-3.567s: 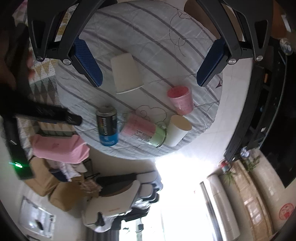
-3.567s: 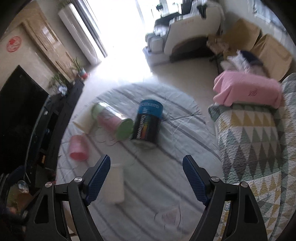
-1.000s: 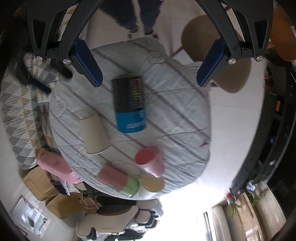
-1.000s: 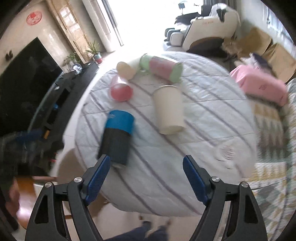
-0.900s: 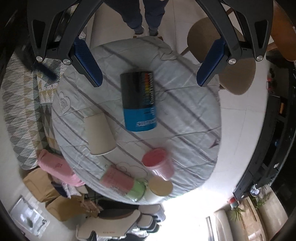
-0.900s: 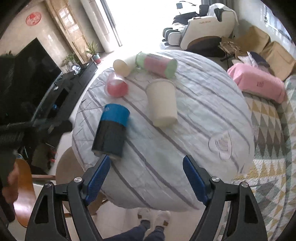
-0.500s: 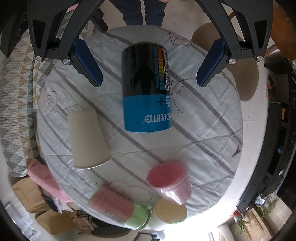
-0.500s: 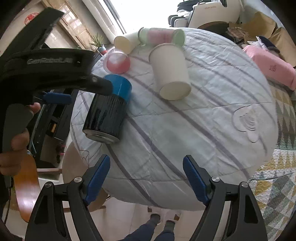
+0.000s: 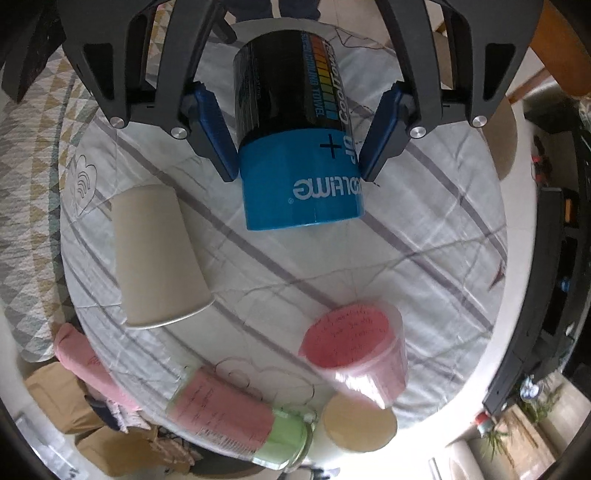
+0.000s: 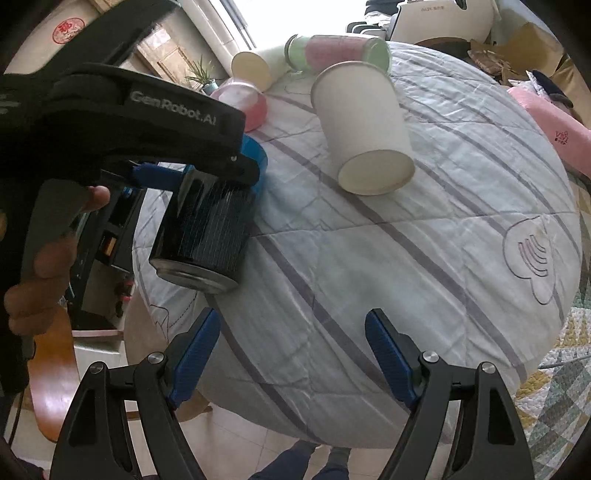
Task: Flip cup upright
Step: 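Grasp the can with the left tool while the right tool releases it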
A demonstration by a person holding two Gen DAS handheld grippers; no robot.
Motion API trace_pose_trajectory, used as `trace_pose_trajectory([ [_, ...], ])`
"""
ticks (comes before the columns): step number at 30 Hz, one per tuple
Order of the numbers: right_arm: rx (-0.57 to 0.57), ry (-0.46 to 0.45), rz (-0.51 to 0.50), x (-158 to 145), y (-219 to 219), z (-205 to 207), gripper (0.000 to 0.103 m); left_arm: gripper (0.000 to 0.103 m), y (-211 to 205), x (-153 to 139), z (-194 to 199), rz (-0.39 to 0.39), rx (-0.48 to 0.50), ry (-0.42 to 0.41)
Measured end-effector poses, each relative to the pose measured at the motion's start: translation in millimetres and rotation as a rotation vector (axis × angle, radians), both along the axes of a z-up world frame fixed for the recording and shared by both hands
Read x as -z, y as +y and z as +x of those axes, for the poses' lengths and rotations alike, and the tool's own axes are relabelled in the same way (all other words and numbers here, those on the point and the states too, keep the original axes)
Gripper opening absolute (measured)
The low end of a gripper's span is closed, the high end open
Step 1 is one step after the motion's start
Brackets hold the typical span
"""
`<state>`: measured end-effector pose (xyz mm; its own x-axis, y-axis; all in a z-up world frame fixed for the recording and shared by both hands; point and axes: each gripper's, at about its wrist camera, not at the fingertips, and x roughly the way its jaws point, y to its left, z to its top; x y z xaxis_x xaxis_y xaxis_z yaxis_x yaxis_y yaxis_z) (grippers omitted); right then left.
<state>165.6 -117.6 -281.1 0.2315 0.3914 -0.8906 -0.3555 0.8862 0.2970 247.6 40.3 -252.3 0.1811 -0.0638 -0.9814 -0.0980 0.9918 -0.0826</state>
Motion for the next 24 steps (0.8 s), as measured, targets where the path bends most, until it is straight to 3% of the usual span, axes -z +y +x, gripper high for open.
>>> trace_pose_trajectory([
  [10, -0.005, -0.009, 0.032, -12, 2, 3, 0.082, 0.068, 15, -43, -18, -0.054, -0.005, -0.215],
  [14, 0.006, -0.031, 0.041, -19, 0, 7, 0.082, 0.068, 8, -49, -27, -0.039, -0.003, -0.314],
  [18, 0.018, -0.004, 0.04, -9, 0, 12, 0.082, 0.067, 4, -29, -29, -0.046, -0.015, -0.271],
  [24, 0.016, 0.015, 0.012, 2, 4, 15, 0.082, 0.067, -3, -32, -25, -0.021, -0.023, -0.293],
])
